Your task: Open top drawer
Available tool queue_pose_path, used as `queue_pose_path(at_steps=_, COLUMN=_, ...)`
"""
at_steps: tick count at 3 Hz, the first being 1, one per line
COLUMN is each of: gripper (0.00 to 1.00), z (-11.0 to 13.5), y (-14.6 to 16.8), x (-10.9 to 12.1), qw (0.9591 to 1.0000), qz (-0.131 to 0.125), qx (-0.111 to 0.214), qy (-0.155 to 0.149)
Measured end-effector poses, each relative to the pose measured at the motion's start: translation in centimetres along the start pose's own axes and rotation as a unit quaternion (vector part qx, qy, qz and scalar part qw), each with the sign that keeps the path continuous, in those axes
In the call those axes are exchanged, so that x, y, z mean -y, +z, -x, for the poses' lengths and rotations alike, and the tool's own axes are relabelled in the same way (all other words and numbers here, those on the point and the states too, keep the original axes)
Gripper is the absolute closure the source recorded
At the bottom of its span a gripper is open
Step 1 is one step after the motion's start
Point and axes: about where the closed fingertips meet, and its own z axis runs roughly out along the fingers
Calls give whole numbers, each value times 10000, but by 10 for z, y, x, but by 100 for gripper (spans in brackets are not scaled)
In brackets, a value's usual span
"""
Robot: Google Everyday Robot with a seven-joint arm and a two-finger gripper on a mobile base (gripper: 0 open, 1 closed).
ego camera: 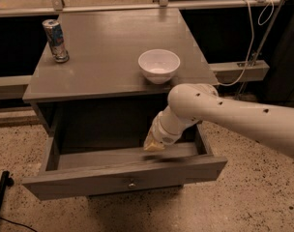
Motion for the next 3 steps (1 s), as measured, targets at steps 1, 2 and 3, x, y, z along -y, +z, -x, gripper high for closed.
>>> queue_pose_path(at_steps=1, gripper=100, z=12, y=13, x=-18, qw=9981, qz=476, qx=102, qy=-386)
queue_pose_path(at_steps=2, gripper=100, z=18, y=19, x=-44, qw=9934, qz=746, qx=118, qy=-859)
queue_pose_path(at_steps=3, gripper=100, z=18, y=20, x=-48, qw=9925, qz=792, qx=93, qy=-923)
